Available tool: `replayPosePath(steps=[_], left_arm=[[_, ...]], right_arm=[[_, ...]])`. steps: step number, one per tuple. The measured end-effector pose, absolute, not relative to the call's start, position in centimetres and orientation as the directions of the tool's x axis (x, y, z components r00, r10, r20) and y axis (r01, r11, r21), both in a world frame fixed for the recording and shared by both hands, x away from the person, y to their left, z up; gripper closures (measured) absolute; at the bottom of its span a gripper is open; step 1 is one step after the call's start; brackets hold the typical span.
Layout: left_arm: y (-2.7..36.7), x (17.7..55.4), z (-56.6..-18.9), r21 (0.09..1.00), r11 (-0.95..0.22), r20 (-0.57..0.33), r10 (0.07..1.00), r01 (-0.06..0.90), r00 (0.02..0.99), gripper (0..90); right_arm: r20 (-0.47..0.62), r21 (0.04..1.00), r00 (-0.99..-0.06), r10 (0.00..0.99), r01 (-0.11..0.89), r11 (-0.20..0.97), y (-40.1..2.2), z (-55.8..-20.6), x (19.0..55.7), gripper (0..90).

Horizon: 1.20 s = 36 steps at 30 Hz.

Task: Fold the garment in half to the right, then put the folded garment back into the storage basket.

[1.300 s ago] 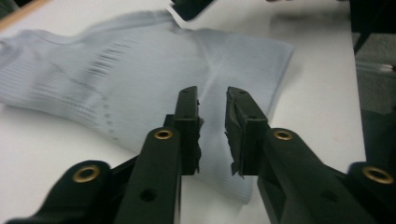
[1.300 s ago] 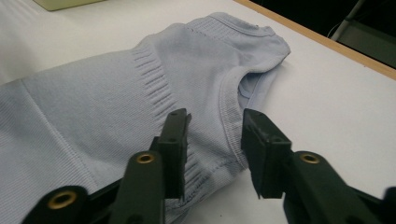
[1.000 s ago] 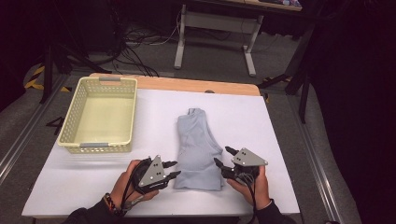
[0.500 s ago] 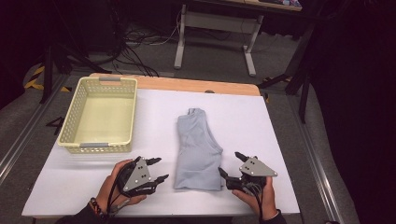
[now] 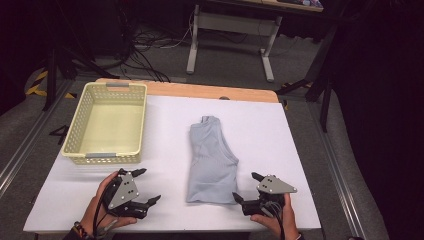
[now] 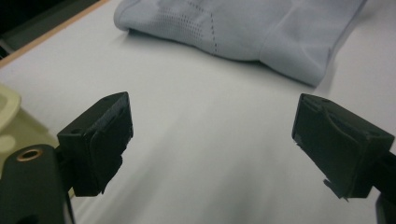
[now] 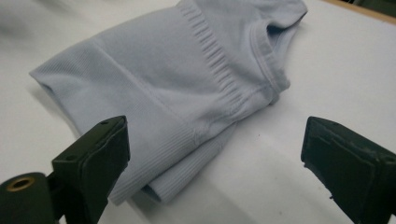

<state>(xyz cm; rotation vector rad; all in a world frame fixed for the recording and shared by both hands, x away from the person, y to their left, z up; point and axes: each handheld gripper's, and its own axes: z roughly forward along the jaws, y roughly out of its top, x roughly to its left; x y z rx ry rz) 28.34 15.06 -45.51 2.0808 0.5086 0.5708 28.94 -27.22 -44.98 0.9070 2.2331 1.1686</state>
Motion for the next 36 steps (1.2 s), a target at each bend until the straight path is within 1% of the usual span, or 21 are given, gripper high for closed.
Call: replayPosePath(steps=[1,4,8,12,14,17,19,21,27,28,29,30,36], left_arm=[[15.2,28.3,-45.5,0.843,-0.520,0.205,0.551,0.141,0.809,13.0],[15.8,28.0,-45.6,0.846,-0.512,0.196,0.560,0.150,0.805,12.2],[16.5,28.1,-45.5,0.851,-0.499,0.188,0.580,0.163,0.793,11.9],[16.8,28.6,-45.6,0.857,-0.485,0.169,0.587,0.176,0.792,11.9],[16.7,28.7,-45.7,0.856,-0.482,0.162,0.589,0.184,0.792,12.1],[16.6,28.6,-45.8,0.856,-0.480,0.153,0.590,0.192,0.793,12.4],[16.6,28.4,-45.9,0.851,-0.489,0.161,0.590,0.192,0.791,12.2],[16.6,28.4,-46.0,0.850,-0.490,0.161,0.592,0.194,0.790,12.2],[17.0,28.5,-46.2,0.851,-0.480,0.153,0.615,0.212,0.774,12.9],[17.1,28.5,-46.2,0.851,-0.481,0.154,0.614,0.213,0.774,12.9],[17.0,28.4,-46.1,0.853,-0.478,0.153,0.616,0.212,0.773,12.9],[16.9,28.3,-46.1,0.853,-0.480,0.158,0.613,0.207,0.774,12.9],[16.2,28.5,-46.0,0.851,-0.484,0.158,0.607,0.205,0.779,12.8]], right_arm=[[-0.078,0.826,-0.685,0.724,0.363,0.432,-27.4,-45.3,29.2,8.5],[-0.044,0.820,-0.700,0.712,0.381,0.426,-27.5,-45.5,29.2,8.5],[-0.055,0.820,-0.725,0.687,0.360,0.446,-26.8,-45.3,29.1,8.5],[-0.045,0.797,-0.748,0.662,0.373,0.476,-25.7,-45.8,29.3,8.6],[-0.053,0.784,-0.759,0.649,0.371,0.498,-25.0,-46.1,29.4,12.0],[-0.058,0.769,-0.753,0.655,0.385,0.511,-24.7,-46.5,30.0,12.8],[-0.023,0.759,-0.744,0.668,0.422,0.496,-24.8,-46.7,30.7,13.5],[-0.016,0.754,-0.730,0.684,0.441,0.487,-24.8,-46.7,31.1,13.5],[0.029,0.732,-0.725,0.688,0.484,0.479,-24.7,-46.8,31.7,13.6],[0.041,0.727,-0.726,0.687,0.493,0.478,-24.6,-46.8,31.8,15.0],[0.046,0.727,-0.733,0.679,0.491,0.480,-24.6,-46.8,31.8,17.6],[0.049,0.729,-0.738,0.673,0.487,0.481,-24.6,-46.8,31.7,18.0],[0.051,0.721,-0.741,0.670,0.491,0.489,-23.9,-46.9,31.5,16.0]])
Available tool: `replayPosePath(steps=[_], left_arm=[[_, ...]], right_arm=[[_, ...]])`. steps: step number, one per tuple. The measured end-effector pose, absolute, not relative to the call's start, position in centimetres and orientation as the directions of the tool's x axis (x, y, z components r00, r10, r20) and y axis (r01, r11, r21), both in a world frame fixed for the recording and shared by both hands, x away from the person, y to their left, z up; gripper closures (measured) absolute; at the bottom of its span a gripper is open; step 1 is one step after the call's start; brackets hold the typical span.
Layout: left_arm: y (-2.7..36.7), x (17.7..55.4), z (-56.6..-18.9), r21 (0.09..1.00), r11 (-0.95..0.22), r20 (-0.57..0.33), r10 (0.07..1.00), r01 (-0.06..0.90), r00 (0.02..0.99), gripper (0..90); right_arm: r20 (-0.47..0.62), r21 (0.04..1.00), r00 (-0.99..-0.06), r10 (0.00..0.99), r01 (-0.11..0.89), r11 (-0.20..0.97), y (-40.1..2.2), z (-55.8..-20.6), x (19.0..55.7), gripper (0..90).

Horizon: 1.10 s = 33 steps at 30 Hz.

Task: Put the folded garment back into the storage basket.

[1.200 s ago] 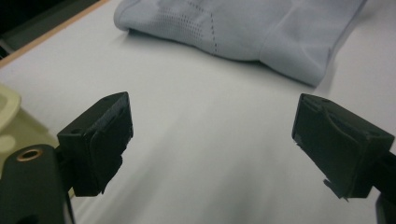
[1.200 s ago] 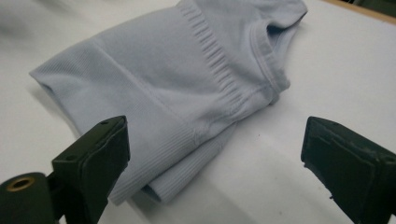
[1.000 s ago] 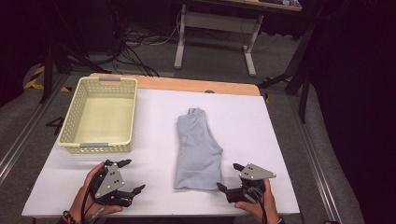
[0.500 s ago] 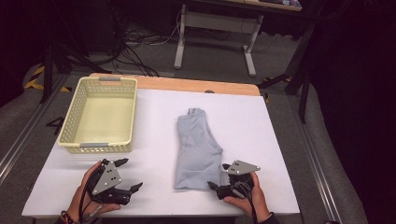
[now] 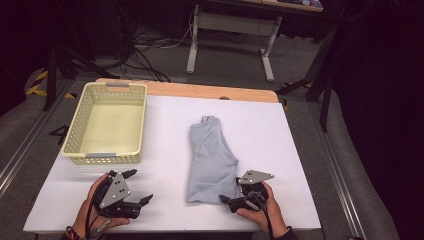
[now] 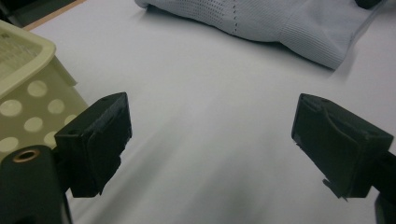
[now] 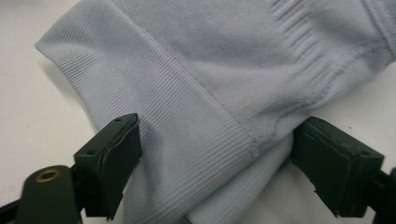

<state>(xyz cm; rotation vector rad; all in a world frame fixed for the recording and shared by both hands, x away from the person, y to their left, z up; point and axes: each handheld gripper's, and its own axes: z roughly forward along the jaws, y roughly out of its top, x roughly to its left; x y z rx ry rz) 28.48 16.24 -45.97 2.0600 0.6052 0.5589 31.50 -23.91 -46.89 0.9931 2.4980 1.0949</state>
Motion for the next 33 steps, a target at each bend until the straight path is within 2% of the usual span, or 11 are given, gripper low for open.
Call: replayPosePath(steps=[2,6,10,11,12,19,27,33], left_arm=[[16.1,28.5,-46.0,0.849,-0.485,0.150,0.603,0.211,0.784,12.8],[15.9,28.5,-46.1,0.847,-0.483,0.145,0.612,0.222,0.777,13.5],[15.8,28.9,-46.2,0.854,-0.437,0.077,0.642,0.282,0.763,14.7],[15.7,29.0,-46.2,0.855,-0.429,0.069,0.651,0.292,0.756,15.0],[15.6,29.1,-46.2,0.855,-0.422,0.058,0.655,0.301,0.753,15.0],[12.7,29.7,-45.8,0.836,-0.431,0.047,0.673,0.340,0.738,17.0],[7.9,32.2,-44.3,0.841,-0.423,0.007,0.635,0.339,0.773,16.4],[4.5,35.8,-44.7,0.832,-0.386,-0.078,0.629,0.398,0.773,14.9]], right_arm=[[0.050,0.719,-0.740,0.671,0.493,0.490,-23.6,-46.9,31.5,16.1],[0.057,0.727,-0.739,0.671,0.491,0.480,-23.0,-46.8,31.5,21.8],[0.081,0.732,-0.733,0.676,0.504,0.458,-22.9,-46.8,31.7,35.4],[0.089,0.737,-0.733,0.674,0.504,0.450,-22.9,-46.8,31.7,44.0],[0.102,0.738,-0.741,0.664,0.503,0.449,-22.8,-46.8,31.6,48.3],[0.132,0.745,-0.773,0.621,0.491,0.452,-22.7,-46.8,31.5,67.6],[0.127,0.750,-0.780,0.612,0.479,0.456,-22.7,-46.9,31.3,71.0],[0.099,0.754,-0.782,0.615,0.462,0.466,-22.6,-46.8,31.2,70.4]])
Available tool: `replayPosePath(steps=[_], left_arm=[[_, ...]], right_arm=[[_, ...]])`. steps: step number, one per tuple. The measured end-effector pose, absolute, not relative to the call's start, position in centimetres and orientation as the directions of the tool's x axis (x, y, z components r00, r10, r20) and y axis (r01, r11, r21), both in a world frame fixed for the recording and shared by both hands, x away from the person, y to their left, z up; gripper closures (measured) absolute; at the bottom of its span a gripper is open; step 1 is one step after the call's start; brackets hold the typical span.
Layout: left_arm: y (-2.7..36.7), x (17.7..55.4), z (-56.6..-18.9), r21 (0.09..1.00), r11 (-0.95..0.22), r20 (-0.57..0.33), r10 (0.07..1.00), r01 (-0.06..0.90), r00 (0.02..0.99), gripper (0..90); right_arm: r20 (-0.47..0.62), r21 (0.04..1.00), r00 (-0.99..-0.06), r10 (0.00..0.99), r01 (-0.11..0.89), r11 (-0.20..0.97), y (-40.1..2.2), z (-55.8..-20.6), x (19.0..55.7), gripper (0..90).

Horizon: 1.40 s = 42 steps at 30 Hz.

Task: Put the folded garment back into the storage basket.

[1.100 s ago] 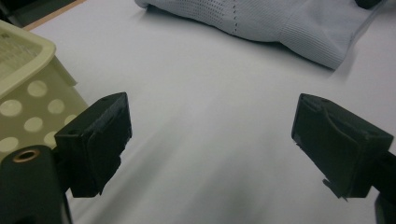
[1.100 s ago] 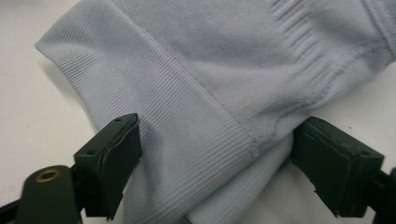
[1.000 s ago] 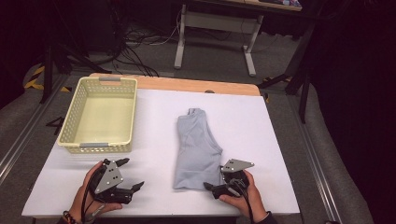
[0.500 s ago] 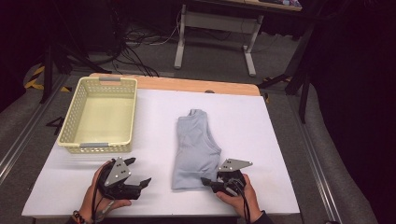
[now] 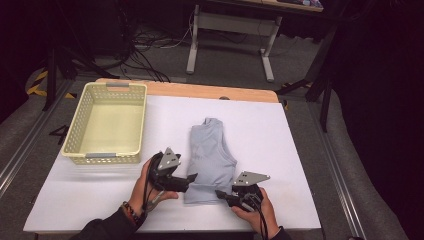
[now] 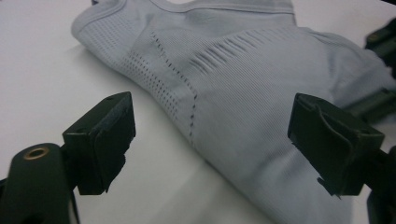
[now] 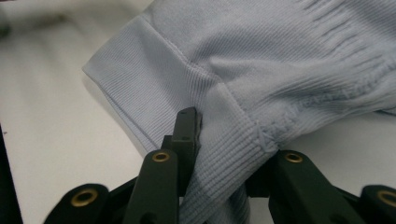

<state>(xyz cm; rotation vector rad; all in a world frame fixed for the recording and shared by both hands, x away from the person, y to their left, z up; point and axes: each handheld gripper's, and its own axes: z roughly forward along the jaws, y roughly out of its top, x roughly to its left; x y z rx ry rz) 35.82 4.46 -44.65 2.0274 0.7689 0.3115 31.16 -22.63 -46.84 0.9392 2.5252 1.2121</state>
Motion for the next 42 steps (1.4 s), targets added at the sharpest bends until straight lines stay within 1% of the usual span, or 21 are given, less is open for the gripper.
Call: replayPosePath(steps=[1,3,8,11,13,14,17,23,25,28,31,33,34,36,42], left_arm=[[3.8,36.8,-45.0,0.822,-0.372,-0.117,0.629,0.430,0.768,14.6],[3.3,38.0,-45.4,0.809,-0.343,-0.190,0.614,0.477,0.766,10.3],[2.3,40.1,-46.2,0.753,-0.341,-0.293,0.592,0.563,0.751,4.5],[1.8,41.0,-47.0,0.698,-0.353,-0.363,0.575,0.623,0.733,5.9],[1.8,41.1,-47.2,0.699,-0.341,-0.386,0.560,0.628,0.734,9.0],[1.8,41.1,-47.1,0.701,-0.349,-0.378,0.558,0.622,0.739,13.7],[1.5,40.8,-47.1,0.701,-0.371,-0.361,0.551,0.608,0.752,23.8],[1.1,40.3,-47.0,0.738,-0.385,-0.298,0.552,0.555,0.779,52.4],[1.0,40.1,-47.0,0.744,-0.388,-0.284,0.553,0.544,0.783,57.7],[1.0,40.0,-47.0,0.753,-0.391,-0.269,0.552,0.529,0.790,61.9],[1.0,39.9,-47.0,0.761,-0.389,-0.261,0.550,0.520,0.793,64.3],[1.0,39.7,-46.9,0.769,-0.395,-0.238,0.553,0.503,0.798,65.3],[0.9,39.6,-46.9,0.770,-0.387,-0.244,0.556,0.507,0.795,65.7],[0.9,39.5,-46.9,0.777,-0.393,-0.224,0.557,0.492,0.800,66.2],[0.8,39.3,-46.7,0.793,-0.387,-0.207,0.555,0.471,0.806,66.9]], right_arm=[[0.096,0.755,-0.783,0.615,0.460,0.467,-22.6,-46.8,31.1,70.2],[0.090,0.757,-0.783,0.616,0.456,0.469,-22.6,-46.8,31.1,70.0],[0.089,0.757,-0.785,0.614,0.453,0.470,-22.6,-46.9,31.1,69.5],[0.087,0.758,-0.785,0.613,0.452,0.471,-22.6,-46.9,31.1,69.2],[0.083,0.759,-0.785,0.614,0.449,0.472,-22.6,-46.9,31.1,68.8],[0.083,0.758,-0.785,0.613,0.449,0.472,-22.6,-46.9,31.1,68.7],[0.086,0.758,-0.784,0.614,0.451,0.471,-22.7,-46.9,31.1,68.3],[0.080,0.759,-0.786,0.612,0.446,0.474,-22.6,-46.9,31.1,68.6],[0.077,0.760,-0.787,0.613,0.444,0.474,-22.6,-46.9,31.0,69.0],[0.073,0.762,-0.786,0.613,0.441,0.474,-22.6,-46.9,30.9,70.2],[0.050,0.772,-0.784,0.619,0.423,0.474,-22.6,-46.9,30.7,73.4],[0.030,0.776,-0.784,0.620,0.409,0.480,-22.5,-46.8,30.5,74.1],[0.025,0.778,-0.784,0.620,0.405,0.481,-22.5,-46.8,30.4,74.3],[0.028,0.778,-0.784,0.620,0.407,0.479,-22.6,-46.8,30.5,74.6],[0.013,0.784,-0.780,0.626,0.396,0.478,-22.6,-46.8,30.3,74.9]])
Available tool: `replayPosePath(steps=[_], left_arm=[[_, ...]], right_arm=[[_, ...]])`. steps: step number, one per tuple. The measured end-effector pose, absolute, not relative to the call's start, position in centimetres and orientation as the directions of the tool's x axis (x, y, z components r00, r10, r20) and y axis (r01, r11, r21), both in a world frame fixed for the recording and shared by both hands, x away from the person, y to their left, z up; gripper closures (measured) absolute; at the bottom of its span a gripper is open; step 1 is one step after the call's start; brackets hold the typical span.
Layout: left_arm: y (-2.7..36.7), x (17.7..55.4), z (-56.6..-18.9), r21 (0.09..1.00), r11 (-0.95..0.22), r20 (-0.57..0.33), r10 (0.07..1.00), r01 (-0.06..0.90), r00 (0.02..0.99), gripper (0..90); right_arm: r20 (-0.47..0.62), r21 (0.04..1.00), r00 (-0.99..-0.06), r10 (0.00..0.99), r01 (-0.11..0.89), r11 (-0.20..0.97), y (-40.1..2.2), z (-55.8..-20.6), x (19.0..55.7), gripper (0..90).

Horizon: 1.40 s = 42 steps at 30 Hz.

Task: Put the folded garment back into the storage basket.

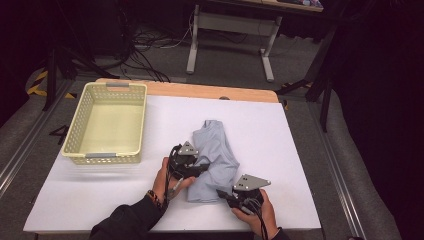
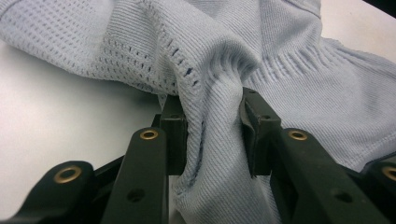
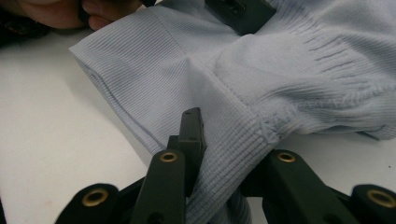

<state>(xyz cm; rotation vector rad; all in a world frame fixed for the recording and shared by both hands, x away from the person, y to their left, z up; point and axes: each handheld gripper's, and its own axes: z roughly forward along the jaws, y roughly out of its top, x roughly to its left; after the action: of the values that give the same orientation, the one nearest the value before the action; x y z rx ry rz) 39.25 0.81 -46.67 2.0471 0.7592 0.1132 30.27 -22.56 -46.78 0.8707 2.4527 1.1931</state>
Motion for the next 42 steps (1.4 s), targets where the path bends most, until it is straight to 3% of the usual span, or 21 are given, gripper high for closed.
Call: replayPosePath(steps=[42], left_arm=[[0.5,39.5,-40.4,0.834,-0.468,-0.010,0.516,0.292,0.856,67.7]], right_arm=[[-0.067,0.859,-0.771,0.633,0.278,0.430,-22.5,-43.1,30.1,75.0]])
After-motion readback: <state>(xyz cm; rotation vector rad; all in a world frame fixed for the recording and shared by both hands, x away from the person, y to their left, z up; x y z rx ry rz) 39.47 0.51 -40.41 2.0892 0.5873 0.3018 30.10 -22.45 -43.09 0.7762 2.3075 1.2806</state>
